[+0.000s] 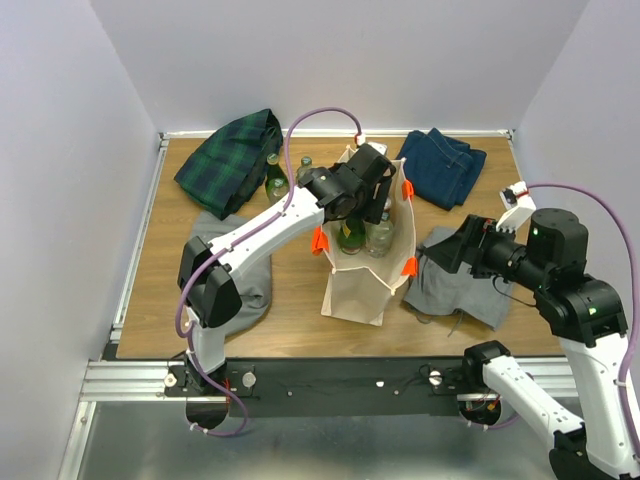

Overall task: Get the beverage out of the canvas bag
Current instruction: Adjust the drink in the canvas bag.

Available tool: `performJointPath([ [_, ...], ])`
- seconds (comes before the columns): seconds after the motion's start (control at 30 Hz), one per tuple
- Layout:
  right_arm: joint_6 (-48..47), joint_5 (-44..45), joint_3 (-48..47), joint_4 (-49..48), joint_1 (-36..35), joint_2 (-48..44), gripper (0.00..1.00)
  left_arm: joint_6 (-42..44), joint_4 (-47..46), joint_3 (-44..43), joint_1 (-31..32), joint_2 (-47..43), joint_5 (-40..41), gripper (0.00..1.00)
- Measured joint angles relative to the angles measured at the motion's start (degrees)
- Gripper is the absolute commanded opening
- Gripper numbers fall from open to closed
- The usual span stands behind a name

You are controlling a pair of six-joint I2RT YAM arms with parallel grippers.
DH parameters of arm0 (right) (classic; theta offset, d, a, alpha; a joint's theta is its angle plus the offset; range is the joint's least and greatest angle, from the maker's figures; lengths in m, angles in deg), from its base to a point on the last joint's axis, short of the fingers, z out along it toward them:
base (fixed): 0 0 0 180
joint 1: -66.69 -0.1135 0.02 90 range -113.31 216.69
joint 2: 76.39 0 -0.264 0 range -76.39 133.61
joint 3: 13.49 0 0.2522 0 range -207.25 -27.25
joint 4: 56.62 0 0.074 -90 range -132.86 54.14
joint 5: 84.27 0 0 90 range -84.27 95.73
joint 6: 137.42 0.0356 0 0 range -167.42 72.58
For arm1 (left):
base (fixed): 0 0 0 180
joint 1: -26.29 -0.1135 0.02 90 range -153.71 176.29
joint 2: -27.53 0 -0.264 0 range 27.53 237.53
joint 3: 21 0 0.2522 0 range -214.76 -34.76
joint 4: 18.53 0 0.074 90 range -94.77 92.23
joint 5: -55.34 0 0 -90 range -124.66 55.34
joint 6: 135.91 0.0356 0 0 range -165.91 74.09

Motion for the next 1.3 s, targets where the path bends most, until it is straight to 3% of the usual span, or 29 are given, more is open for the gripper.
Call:
performJointPath([
  [0.2,0.00,1.25,-0.07,0.11,0.00,-0.17,0.96,-0.11,-0.46,0.48,-0.35,-0.24,0.09,0.78],
  [0.7,-0.70,2.89,-0.07,1.16,0.00,-0.35,0.96,-0.42,-0.63,0.44,-0.76,-0.15,0.09,0.77],
  [0.93,-0.68,3.37,-0.04,1.64,0.00,-0.20,0.96,-0.52,-0.66,0.09,-0.98,0.68,0.07,0.71],
  [1.0,-0.70,3.48,-0.04,1.70,0.00,-0.20,0.96,-0.59,-0.66,0.02,-0.98,0.92,0.07,0.64],
  [1.3,-0.70,3.91,-0.04,1.84,0.00,-0.20,0.96,-0.81,-0.59,-0.26,-1.07,2.60,0.07,0.61],
])
